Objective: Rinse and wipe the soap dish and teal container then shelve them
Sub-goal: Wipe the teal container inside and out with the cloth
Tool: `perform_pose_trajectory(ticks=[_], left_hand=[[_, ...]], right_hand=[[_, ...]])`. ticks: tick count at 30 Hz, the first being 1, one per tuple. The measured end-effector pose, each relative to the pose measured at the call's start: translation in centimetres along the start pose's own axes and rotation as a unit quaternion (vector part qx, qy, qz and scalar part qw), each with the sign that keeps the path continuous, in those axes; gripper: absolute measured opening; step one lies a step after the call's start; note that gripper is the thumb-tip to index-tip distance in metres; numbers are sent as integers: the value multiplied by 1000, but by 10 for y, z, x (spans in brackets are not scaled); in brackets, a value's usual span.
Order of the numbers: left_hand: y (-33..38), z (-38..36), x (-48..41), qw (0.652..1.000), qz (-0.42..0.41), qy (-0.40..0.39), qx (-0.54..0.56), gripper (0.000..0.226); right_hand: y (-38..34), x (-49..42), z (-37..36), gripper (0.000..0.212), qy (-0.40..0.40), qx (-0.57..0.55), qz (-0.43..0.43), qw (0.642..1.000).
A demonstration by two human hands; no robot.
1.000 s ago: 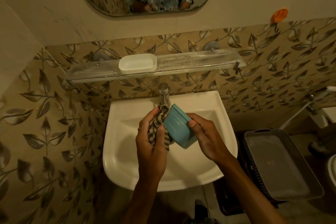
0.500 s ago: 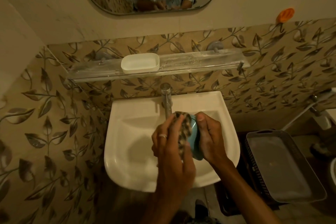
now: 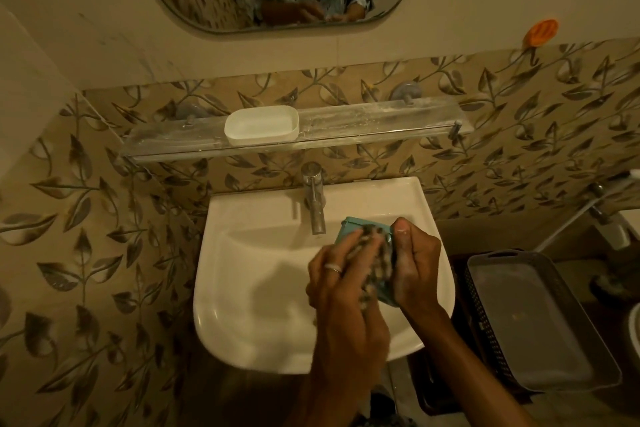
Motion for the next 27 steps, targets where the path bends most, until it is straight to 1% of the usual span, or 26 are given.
perform_pose_trajectory(ticks=[2,3,6,7,8,10,12,13,14,15,17,18,19,20,22,24,25,27], left_hand=[[0,-2,4,1000,-26,-15,-9,57],[-4,1,-2,1000,-10,-17,0,56],[-23,9,-19,991,112,-25,61,54],[-25,9,-20,988,136,-19,68,53],[-20,7,-17,989,133,-8,57,54],[-5,0,-4,998,69,5,14,56],[5,-7,8,1000,7,-10,-7,59],[4,-8,8,1000,-4,-15,-9,60],[-1,-7,2,1000,9,-11,-3,59],[-8,-4,-5,999,46,-7,11,55],[-24,0,-19,987,150,-12,53,53],[-28,1,-22,981,185,-13,59,55],[-25,-1,-20,981,187,-10,41,56],[-17,-3,-15,986,163,-8,18,56],[4,-10,2,996,83,-12,-10,59],[11,-13,13,999,27,-31,-24,61],[8,-11,11,999,23,-36,-24,61],[-5,-4,-1,997,61,-42,-8,60]], right_hand=[[2,1,3,46,-13,-9,3,1000],[3,2,5,44,-21,-8,7,1000],[1,7,6,34,-39,4,29,999],[2,8,5,33,-38,5,28,999],[2,7,3,33,-33,6,23,999],[4,5,1,35,-25,6,19,999],[5,4,2,37,-32,-7,22,999],[6,3,4,37,-36,-6,28,999],[5,3,6,37,-40,2,40,998],[5,3,8,36,-45,15,50,998],[4,5,8,34,-51,30,50,997],[5,6,8,35,-52,30,40,997],[5,6,6,35,-51,30,27,998],[6,5,5,36,-48,31,17,998],[5,4,4,36,-48,22,14,999],[5,6,7,37,-50,-8,9,999],[5,6,9,38,-48,-15,9,999],[5,9,12,37,-48,-13,11,999]])
Point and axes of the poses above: each hand's wrist, its own x-axis away from the middle knuckle, its own z-axis out of the back of the hand, y = z × x, the point moved 2 cm from there along -x, towards the middle knuckle
